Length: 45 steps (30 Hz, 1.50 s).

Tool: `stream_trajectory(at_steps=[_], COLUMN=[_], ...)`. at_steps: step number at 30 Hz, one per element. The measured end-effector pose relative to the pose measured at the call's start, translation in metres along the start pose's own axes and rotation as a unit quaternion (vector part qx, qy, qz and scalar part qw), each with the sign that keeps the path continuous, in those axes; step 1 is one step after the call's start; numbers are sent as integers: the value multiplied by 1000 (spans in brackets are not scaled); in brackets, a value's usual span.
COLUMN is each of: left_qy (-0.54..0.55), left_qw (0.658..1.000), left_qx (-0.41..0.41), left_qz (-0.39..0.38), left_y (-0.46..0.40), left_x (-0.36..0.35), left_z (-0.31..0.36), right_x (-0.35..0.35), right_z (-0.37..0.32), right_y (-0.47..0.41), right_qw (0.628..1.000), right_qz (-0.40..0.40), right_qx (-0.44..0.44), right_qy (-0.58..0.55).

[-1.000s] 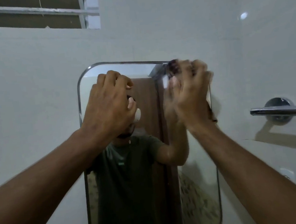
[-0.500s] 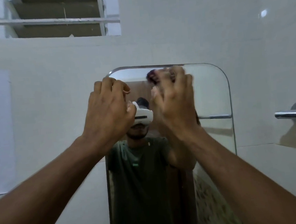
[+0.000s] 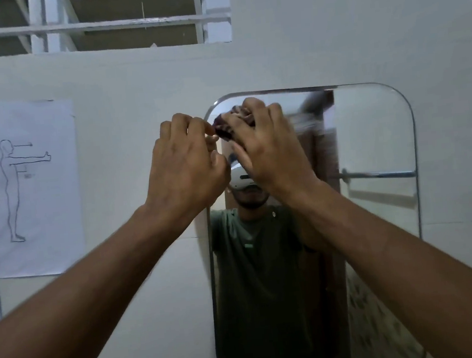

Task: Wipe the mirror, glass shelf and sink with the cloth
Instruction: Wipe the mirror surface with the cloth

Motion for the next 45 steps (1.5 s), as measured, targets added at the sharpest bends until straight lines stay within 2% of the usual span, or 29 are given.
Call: stream_trajectory(at_steps=[6, 8, 11, 13, 17, 19, 21, 27, 30, 33, 35, 40, 42, 45], left_qy=[-1, 9, 24, 27, 35, 43, 60, 85, 98, 76, 73, 73, 80, 79], left_qw=[1000, 999, 999, 999, 998, 997, 996, 994, 992, 996, 997, 997, 997, 997], left_qx=[29, 37, 41, 41, 52, 59, 61, 63, 75, 48, 30, 16, 18, 17], left_qz=[-6, -9, -5, -3, -5, -7, -10, -28, -36, -19, -10, 7, -5, 1], left_y=[2, 5, 9, 11, 11, 12, 12, 13, 9, 7, 7, 10, 10, 9], left_x=[7, 8, 7, 6, 3, 1, 0, -5, -5, -3, -3, -6, -8, -11], left_z=[-15, -18, -21, -21, -24, -26, -28, -27, -25, -18, -13, -8, -9, -10], right_x=[2, 1, -2, -2, 1, 3, 3, 3, 6, 9, 10, 8, 10, 12], right_z=[18, 5, -19, -18, 8, 11, 3, -7, 17, 32, 23, -6, 6, 31], right_y=[-25, -20, 2, 4, -25, -31, -18, 39, 12, -3, 9, 63, 55, 29], right_qw=[998, 1000, 994, 989, 998, 999, 998, 978, 990, 996, 996, 979, 984, 995], right_qz=[21, 15, 16, 13, -3, -4, -7, -19, -13, -23, -23, -39, -38, -33], right_qx=[-59, -21, 105, 136, 40, 23, 47, 194, 119, 34, 39, 172, 148, 45], right_qy=[6, -6, -35, -48, -41, -33, -41, -73, -74, -83, -79, -98, -94, -88])
Point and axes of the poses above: each hand's wrist, its own y-axis away from the middle knuckle, its own x-axis out of the back of the hand, z = x × y, the point moved 4 cm from there along -y, towards the middle knuckle, and after that the axes turned 10 degrees about y, right-handed, at the moved point
